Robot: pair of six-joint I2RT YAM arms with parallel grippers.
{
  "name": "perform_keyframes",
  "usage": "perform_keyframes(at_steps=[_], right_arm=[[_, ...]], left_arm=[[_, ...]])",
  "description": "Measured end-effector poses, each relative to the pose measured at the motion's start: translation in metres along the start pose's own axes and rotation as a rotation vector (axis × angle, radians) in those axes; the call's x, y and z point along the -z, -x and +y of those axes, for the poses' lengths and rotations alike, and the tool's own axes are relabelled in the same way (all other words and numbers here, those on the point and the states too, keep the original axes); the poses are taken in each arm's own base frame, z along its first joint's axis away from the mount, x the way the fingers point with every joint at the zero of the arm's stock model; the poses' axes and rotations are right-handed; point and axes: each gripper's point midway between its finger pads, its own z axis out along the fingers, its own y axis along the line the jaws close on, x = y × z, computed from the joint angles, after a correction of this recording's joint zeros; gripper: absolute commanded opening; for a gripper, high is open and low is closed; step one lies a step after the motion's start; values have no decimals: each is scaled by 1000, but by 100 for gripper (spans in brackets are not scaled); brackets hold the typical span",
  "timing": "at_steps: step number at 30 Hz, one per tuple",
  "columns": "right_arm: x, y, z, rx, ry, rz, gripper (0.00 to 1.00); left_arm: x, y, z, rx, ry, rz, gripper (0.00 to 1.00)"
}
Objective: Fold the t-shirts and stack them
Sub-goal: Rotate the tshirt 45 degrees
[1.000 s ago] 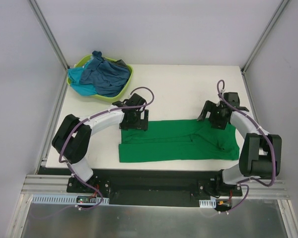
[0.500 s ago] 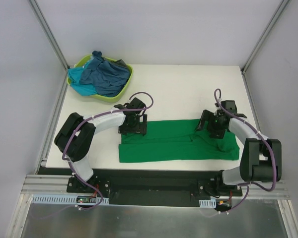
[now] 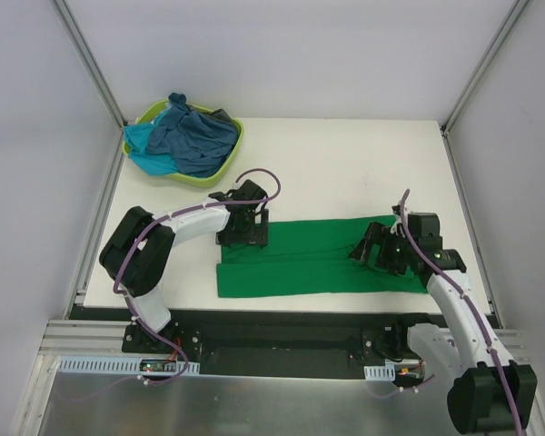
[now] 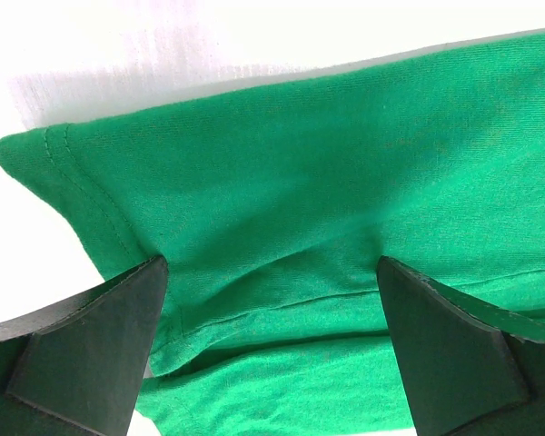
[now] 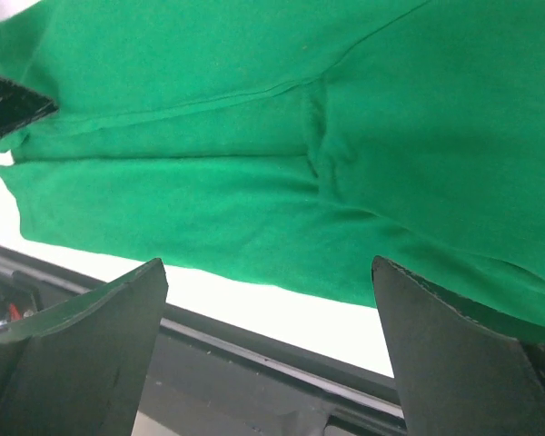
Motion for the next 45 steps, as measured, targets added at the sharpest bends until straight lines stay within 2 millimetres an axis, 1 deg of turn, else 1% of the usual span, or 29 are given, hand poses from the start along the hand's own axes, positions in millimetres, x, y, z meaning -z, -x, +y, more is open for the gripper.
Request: perform_keyframes(at_steps=[3, 5, 7, 10, 15, 18, 20, 22, 24, 26, 27, 29, 31, 33, 35, 36, 37, 39, 40, 42, 43, 45], right_arm=[[5, 7, -8, -20, -67, -41, 96], [4, 12, -13, -39, -106, -44, 96], [-2, 17, -20, -73, -149, -17, 96], [-15, 24, -31, -143, -212, 42, 96], [-45, 32, -60, -273, -312, 135, 96], [-61, 39, -70, -320, -345, 187, 96], [-70, 52, -70, -339, -349, 207, 96], [-83, 75, -69, -358, -354, 214, 96], [-99, 104, -68, -375, -362, 215, 96], [-121, 145, -67, -356, -381, 203, 96], [-134, 168, -64, -327, -381, 183, 96], [-163, 212, -50, -232, -348, 134, 96], [-188, 243, -29, -121, -304, 98, 96], [-211, 267, -5, -11, -259, 68, 96], [-233, 294, 25, 101, -200, 15, 96], [-239, 298, 35, 132, -177, 0, 96], [-245, 299, 47, 164, -148, -8, 96], [-252, 290, 61, 196, -112, 6, 96], [-254, 286, 63, 206, -103, 10, 96], [-256, 278, 58, 220, -111, 32, 96], [-255, 277, 56, 225, -117, 37, 96], [-246, 280, 51, 245, -137, 37, 96]], left_arm=[[0, 0, 1, 0, 6, -4, 99], [-1, 0, 1, 0, 7, -4, 99], [-1, 0, 2, 0, 8, -5, 99], [-1, 1, 2, 1, 9, -7, 99], [-1, 0, 2, 2, 8, -6, 99], [0, -1, 0, 13, -7, -10, 99], [1, -4, 0, 21, -26, -13, 99], [3, -9, 0, 34, -39, -14, 99], [8, -16, 0, 54, -61, -10, 99], [12, -26, -5, 67, -96, 7, 99], [14, -29, -9, 67, -120, 16, 99], [18, -37, -26, 66, -199, 36, 99], [22, -44, -48, 55, -277, 48, 99], [26, -54, -68, 25, -330, 56, 99], [30, -72, -93, -42, -380, 72, 99], [33, -80, -104, -72, -402, 80, 99], [35, -86, -112, -95, -418, 87, 99], [38, -98, -128, -136, -447, 100, 99], [40, -102, -133, -149, -455, 107, 99], [42, -104, -140, -161, -467, 109, 99], [44, -103, -142, -164, -472, 105, 99], [47, -98, -145, -166, -483, 88, 99]])
